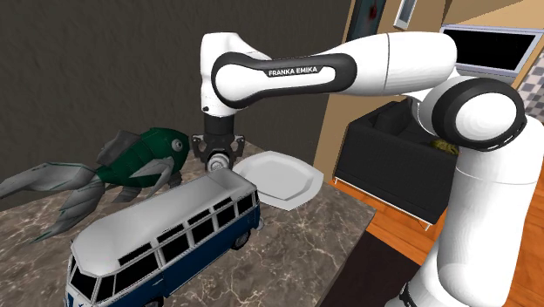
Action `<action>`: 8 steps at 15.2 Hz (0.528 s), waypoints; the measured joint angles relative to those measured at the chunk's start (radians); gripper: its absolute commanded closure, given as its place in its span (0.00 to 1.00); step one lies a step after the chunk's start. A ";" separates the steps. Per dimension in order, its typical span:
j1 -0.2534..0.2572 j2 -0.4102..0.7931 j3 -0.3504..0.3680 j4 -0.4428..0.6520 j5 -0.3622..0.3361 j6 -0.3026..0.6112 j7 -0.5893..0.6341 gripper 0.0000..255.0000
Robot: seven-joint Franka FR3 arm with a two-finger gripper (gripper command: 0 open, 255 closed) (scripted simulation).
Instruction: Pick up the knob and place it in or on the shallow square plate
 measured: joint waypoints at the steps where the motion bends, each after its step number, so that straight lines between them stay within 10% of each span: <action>1: 0.001 0.000 0.000 0.012 0.000 -0.013 0.000 1.00; 8: 0.008 0.007 0.002 0.112 -0.002 -0.106 0.001 1.00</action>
